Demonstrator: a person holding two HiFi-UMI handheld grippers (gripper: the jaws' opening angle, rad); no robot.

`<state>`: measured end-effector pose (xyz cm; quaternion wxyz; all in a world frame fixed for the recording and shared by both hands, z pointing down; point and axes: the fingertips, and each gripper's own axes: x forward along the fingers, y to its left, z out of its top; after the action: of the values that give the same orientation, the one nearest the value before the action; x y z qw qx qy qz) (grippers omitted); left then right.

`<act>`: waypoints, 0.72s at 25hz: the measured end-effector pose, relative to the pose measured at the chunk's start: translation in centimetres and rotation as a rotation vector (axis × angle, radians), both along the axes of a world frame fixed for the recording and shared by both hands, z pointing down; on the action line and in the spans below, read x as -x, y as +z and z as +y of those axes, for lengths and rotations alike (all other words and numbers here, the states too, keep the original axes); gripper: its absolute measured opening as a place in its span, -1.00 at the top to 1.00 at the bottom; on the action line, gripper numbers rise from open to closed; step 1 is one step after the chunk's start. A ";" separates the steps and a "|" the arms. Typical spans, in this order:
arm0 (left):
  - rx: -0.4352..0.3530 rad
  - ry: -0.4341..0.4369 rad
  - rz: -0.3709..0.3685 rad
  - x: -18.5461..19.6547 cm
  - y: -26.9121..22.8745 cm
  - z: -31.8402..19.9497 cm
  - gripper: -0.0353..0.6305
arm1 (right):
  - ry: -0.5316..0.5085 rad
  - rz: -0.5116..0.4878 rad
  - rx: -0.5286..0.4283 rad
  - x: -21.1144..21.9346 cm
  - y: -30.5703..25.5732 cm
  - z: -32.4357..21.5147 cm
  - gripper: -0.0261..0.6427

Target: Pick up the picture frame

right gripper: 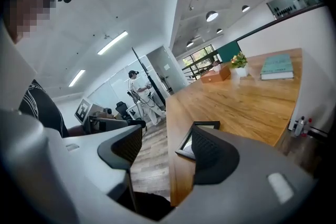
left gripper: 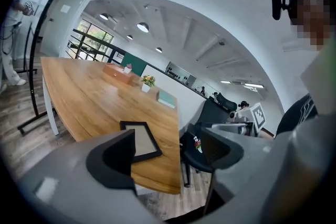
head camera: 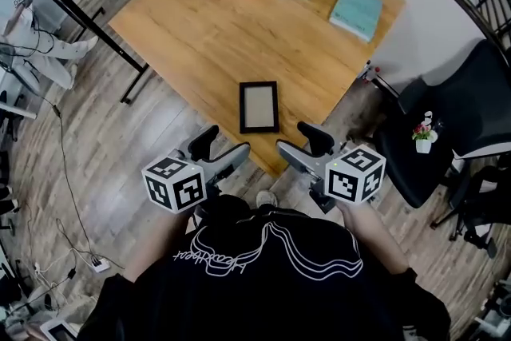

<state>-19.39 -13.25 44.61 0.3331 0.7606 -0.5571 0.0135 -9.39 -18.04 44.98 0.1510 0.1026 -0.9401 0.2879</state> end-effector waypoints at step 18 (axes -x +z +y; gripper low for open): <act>0.149 0.109 -0.013 7.0 7.1 -7.4 -0.22 | 0.119 0.199 0.050 5.9 8.1 -7.0 0.07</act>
<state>-26.43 -20.66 51.70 0.3837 0.7629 -0.5144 0.0779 -15.30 -25.02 53.11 0.2284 0.1826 -0.9053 0.3082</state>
